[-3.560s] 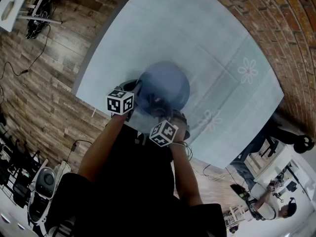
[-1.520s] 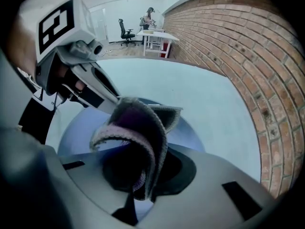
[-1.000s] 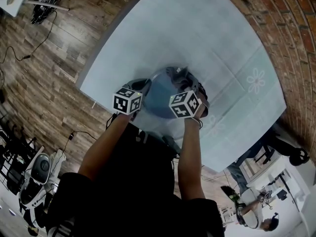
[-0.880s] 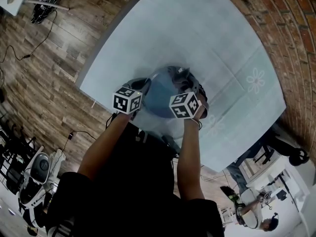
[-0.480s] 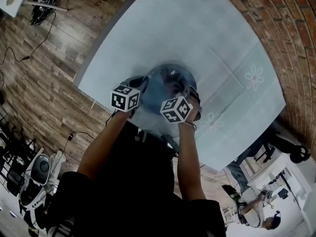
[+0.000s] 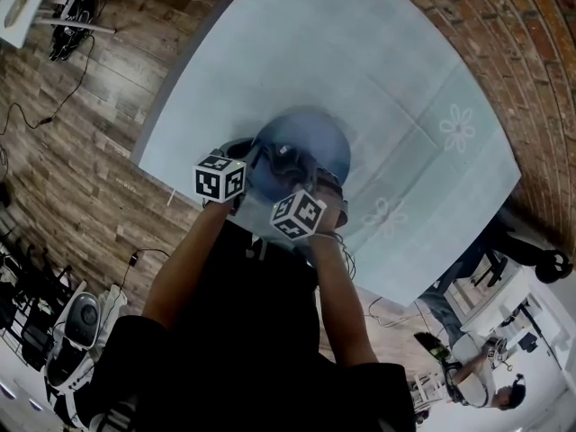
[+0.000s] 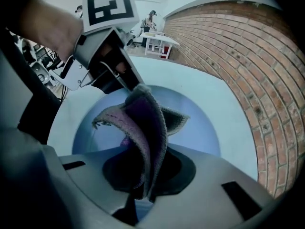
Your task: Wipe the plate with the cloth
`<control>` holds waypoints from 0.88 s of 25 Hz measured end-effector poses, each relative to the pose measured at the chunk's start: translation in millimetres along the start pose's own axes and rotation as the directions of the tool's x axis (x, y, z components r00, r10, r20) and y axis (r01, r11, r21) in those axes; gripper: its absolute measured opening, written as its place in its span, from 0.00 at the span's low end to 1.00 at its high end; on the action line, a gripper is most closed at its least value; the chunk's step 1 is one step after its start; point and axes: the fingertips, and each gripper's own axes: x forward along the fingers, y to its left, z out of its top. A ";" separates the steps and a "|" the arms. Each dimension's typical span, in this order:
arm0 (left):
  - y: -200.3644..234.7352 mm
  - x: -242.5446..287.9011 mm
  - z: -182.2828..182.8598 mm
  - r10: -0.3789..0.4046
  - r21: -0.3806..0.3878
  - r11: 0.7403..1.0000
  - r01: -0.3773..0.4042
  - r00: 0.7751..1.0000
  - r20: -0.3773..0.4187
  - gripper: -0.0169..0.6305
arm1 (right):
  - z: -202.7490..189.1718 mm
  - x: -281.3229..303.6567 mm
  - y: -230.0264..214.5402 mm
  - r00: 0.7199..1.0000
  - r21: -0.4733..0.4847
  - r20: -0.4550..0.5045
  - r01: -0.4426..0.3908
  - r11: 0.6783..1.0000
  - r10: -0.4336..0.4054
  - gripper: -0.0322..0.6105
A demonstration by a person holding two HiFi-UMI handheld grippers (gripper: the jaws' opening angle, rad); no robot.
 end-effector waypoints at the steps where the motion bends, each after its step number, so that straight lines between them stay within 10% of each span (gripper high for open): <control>1: -0.4 0.2 0.0 0.001 0.000 1.000 -0.001 1.000 0.001 0.09 | 0.1 -1.0 3.9 1.000 -0.003 0.002 -0.006 1.000 0.006 0.14; 22: -0.9 0.3 0.2 0.008 0.005 1.000 -0.008 1.000 0.007 0.09 | -30.8 -23.7 62.0 0.993 0.025 -0.024 -0.112 0.993 0.113 0.14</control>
